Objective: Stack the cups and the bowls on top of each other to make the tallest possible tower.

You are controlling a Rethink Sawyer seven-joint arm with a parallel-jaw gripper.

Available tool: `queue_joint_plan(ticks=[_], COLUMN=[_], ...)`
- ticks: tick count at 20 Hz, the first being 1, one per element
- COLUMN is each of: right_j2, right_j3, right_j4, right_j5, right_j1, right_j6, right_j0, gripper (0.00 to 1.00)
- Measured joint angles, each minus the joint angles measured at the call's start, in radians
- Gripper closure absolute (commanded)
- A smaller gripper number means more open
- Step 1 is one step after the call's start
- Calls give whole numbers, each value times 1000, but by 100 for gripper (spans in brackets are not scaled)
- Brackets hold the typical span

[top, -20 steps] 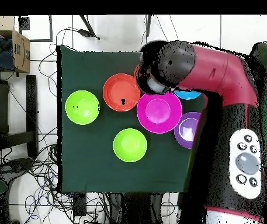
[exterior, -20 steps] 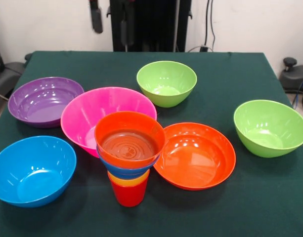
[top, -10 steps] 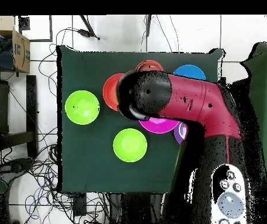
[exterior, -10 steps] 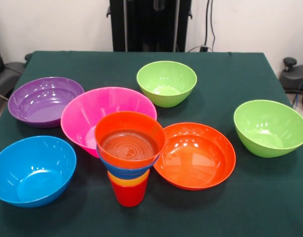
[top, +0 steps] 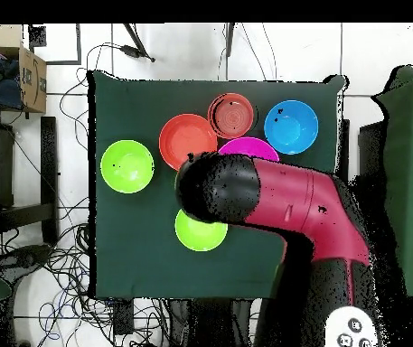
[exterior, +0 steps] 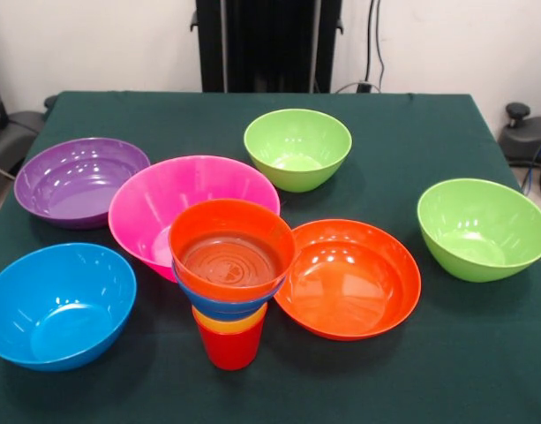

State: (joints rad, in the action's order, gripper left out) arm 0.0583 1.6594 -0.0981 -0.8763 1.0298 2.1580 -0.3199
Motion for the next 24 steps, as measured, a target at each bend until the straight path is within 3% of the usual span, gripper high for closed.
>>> queue_joint_plan(ticks=[10,24], right_j2=[-10,-55], right_j3=[174,303], right_j4=[-1,-19], right_j5=[143,252], right_j1=[82,136], right_j6=[0,0], right_j0=[0,-7], gripper=[0,0])
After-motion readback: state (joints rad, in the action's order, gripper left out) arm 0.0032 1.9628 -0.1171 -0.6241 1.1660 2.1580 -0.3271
